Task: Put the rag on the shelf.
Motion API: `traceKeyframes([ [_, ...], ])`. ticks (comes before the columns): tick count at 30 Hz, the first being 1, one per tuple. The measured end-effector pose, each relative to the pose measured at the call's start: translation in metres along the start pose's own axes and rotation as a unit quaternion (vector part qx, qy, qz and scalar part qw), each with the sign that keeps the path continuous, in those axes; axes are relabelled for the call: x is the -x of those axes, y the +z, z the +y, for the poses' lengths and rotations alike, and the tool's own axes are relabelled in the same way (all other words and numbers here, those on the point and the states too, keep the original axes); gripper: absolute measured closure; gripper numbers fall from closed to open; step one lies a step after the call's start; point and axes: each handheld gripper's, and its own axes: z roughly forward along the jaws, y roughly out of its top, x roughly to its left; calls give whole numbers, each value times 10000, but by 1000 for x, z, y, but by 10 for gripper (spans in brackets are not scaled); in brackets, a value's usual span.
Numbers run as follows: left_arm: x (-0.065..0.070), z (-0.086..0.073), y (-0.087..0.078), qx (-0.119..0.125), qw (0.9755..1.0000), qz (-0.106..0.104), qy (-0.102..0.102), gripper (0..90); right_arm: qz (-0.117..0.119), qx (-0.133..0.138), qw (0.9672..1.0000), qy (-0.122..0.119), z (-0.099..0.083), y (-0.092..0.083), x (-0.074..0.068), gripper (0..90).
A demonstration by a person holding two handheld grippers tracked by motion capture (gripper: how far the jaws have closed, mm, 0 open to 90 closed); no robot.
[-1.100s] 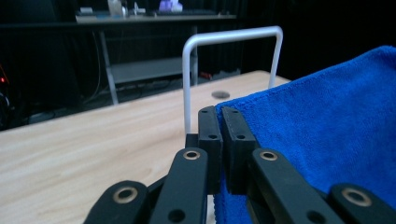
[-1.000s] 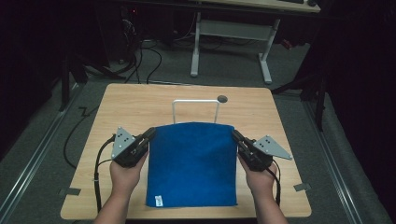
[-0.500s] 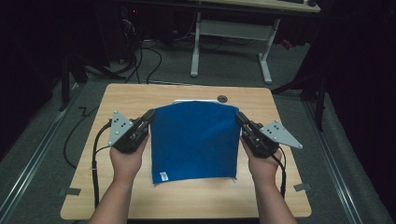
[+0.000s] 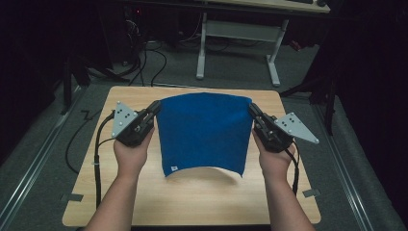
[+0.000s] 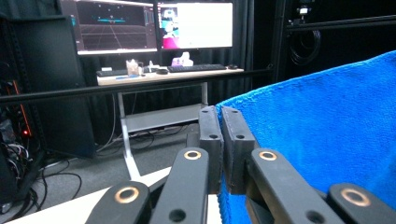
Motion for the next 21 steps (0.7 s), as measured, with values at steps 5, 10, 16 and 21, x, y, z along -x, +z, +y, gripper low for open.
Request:
traceKeyframes([
  [5, -4, 11, 11, -46, 9999, 62, 97, 882, -34, 8, 10000, -10, 10, 6, 8, 882],
  [10, -14, 20, 24, -46, 9998, 154, 145, 882, -121, 28, 9999, 63, 19, 19, 17, 882],
  [16, -29, 29, 41, -48, 9994, 297, 182, 882, -233, 44, 9997, 89, 27, 38, 27, 881],
  [21, -38, 37, 56, -65, 9985, 384, 374, 882, -287, 4, 9996, 19, 32, 52, 32, 881],
])
